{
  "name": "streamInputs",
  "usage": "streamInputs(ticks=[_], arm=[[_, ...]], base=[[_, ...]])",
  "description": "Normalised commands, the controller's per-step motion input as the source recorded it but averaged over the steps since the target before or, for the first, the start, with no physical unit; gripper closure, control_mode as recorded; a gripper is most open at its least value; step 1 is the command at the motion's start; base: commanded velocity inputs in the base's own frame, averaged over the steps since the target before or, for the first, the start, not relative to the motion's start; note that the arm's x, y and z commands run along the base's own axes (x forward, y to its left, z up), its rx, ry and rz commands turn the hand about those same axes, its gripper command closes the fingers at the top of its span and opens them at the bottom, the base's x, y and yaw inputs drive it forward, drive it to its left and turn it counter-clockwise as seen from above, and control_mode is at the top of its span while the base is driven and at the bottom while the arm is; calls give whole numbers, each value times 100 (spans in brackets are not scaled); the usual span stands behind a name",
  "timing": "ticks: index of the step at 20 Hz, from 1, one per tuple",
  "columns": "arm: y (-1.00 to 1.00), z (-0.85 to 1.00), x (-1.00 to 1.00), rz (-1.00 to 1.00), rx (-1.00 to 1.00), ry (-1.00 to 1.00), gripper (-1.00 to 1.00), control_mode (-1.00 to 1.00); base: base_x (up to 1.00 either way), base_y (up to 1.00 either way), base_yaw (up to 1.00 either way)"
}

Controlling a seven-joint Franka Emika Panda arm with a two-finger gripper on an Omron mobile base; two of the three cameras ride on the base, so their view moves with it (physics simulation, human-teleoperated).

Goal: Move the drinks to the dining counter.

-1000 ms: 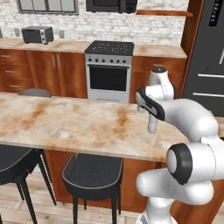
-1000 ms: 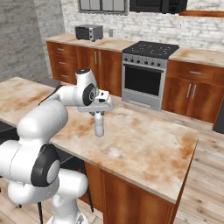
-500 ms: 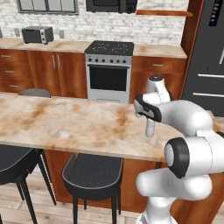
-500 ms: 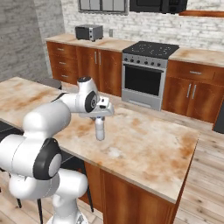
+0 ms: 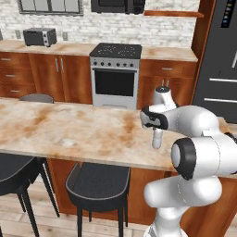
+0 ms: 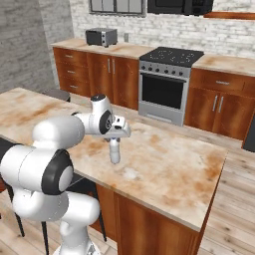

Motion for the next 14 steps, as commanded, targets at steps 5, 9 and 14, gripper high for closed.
streamInputs(ticks=[5,9,14], arm=[[0,-36,4,0,2,0,100,-100],[0,-43,0,0,5,0,100,-100],[7,-41,0,0,5,0,-100,-100]], base=[[0,0,0],[0,0,0],[0,0,0]])
